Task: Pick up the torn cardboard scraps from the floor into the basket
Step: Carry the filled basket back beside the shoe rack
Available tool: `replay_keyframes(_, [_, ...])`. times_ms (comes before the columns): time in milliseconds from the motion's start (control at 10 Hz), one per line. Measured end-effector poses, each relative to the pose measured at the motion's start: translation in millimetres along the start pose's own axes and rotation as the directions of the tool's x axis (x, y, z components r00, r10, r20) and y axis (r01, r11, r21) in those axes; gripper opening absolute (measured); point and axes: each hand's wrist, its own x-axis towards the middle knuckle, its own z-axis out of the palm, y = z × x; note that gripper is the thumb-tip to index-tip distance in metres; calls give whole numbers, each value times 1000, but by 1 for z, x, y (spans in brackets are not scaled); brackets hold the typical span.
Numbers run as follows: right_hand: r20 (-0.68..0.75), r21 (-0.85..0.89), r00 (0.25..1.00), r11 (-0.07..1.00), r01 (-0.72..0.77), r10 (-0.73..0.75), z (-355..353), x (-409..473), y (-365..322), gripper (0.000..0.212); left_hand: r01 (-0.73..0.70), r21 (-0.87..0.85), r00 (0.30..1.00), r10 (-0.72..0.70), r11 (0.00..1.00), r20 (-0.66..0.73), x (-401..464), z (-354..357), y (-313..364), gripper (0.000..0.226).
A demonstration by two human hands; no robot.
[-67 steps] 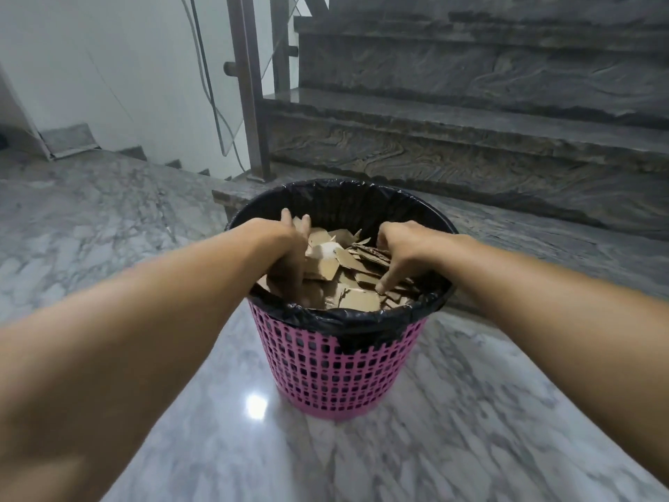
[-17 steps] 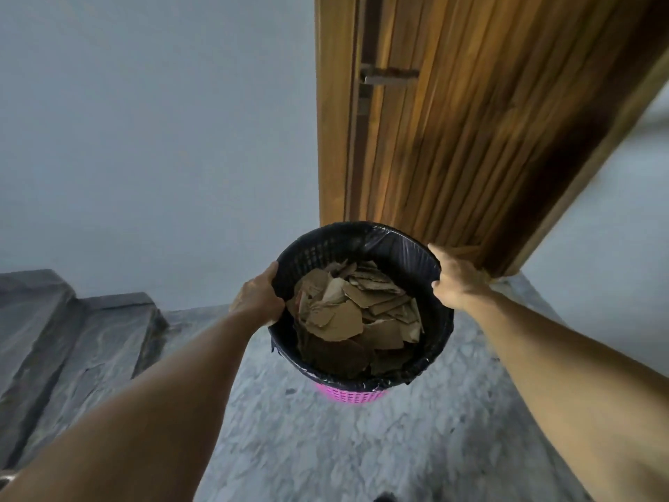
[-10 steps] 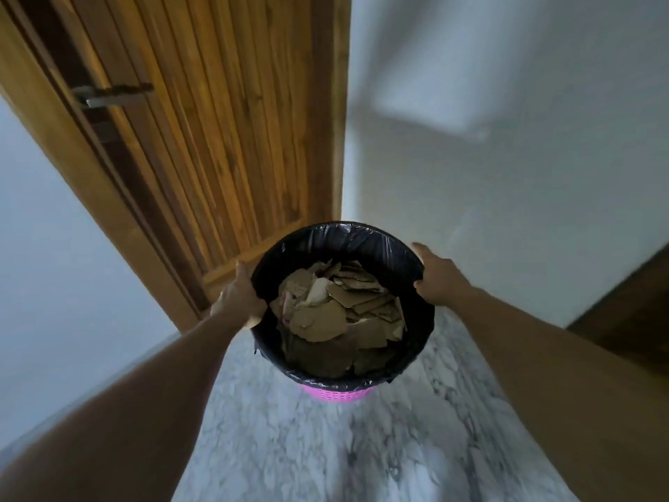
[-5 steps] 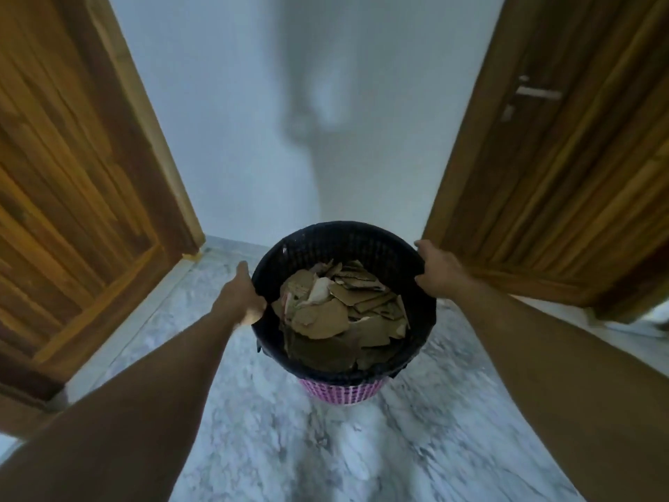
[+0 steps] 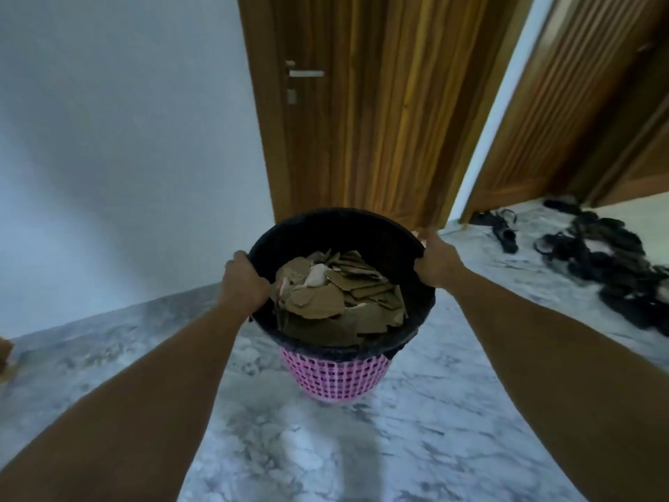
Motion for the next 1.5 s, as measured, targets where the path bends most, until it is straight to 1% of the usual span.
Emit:
replay_keyframes(100, [-136, 113, 979, 984, -137, 152, -32, -3, 41, 48, -78, -51, 997, 78, 996, -1, 1, 36, 47, 36])
replay_keyframes(200, [-254, 211, 929, 953, -219, 270, -71, -12, 86, 41, -89, -137, 995, 93, 987, 23, 1, 74, 99, 33])
replay_keyframes(300, [-325, 257, 878, 927, -275, 351, -108, -20, 137, 39, -56, -198, 991, 79, 979, 110, -4, 114, 150, 31])
replay_keyframes(400, [-371, 277, 814, 890, -362, 447, -150, -30, 193, 39, 18, -298, 968, 58, 954, 244, -15, 163, 207, 39])
replay_keyframes(500, [-370, 325, 731, 817, -477, 574, -191, -45, 243, 62, 61, -381, 935, 81, 923, 344, -35, 206, 263, 44])
replay_keyframes(600, [-372, 404, 661, 755, -517, 652, -223, -55, 293, 84, 61, -404, 902, 122, 913, 413, -58, 246, 312, 51])
replay_keyframes(700, [-392, 507, 578, 693, -513, 715, -251, -67, 338, 80, 36, -418, 871, 177, 908, 459, -78, 285, 355, 55])
replay_keyframes(800, [-437, 581, 498, 658, -480, 749, -276, -81, 380, 62, 12, -390, 843, 200, 921, 499, -99, 319, 394, 52])
replay_keyframes(900, [-442, 637, 450, 625, -452, 776, -292, -93, 419, 26, 30, -374, 810, 196, 927, 552, -112, 349, 425, 52])
replay_keyframes(1000, [-420, 670, 386, 568, -478, 821, -308, -103, 451, 22, 17, -362, 770, 218, 932, 599, -127, 385, 457, 48])
replay_keyframes(1100, [-415, 664, 324, 527, -531, 850, -324, -108, 482, 44, -41, -335, 759, 247, 941, 602, -140, 423, 488, 47])
replay_keyframes(1200, [-370, 643, 291, 470, -605, 882, -346, -111, 511, 46, -88, -316, 720, 279, 945, 635, -150, 463, 524, 46])
replay_keyframes(1300, [-335, 634, 259, 420, -649, 906, -367, -115, 538, 48, -120, -278, 688, 282, 953, 668, -162, 495, 554, 55])
replay_keyframes(1400, [-343, 671, 207, 393, -628, 916, -384, -126, 580, 52, -203, -248, 650, 320, 947, 689, -180, 529, 586, 51])
replay_keyframes(1500, [-370, 690, 139, 371, -622, 919, -392, -143, 601, 51, -302, -212, 612, 360, 929, 704, -207, 552, 614, 47])
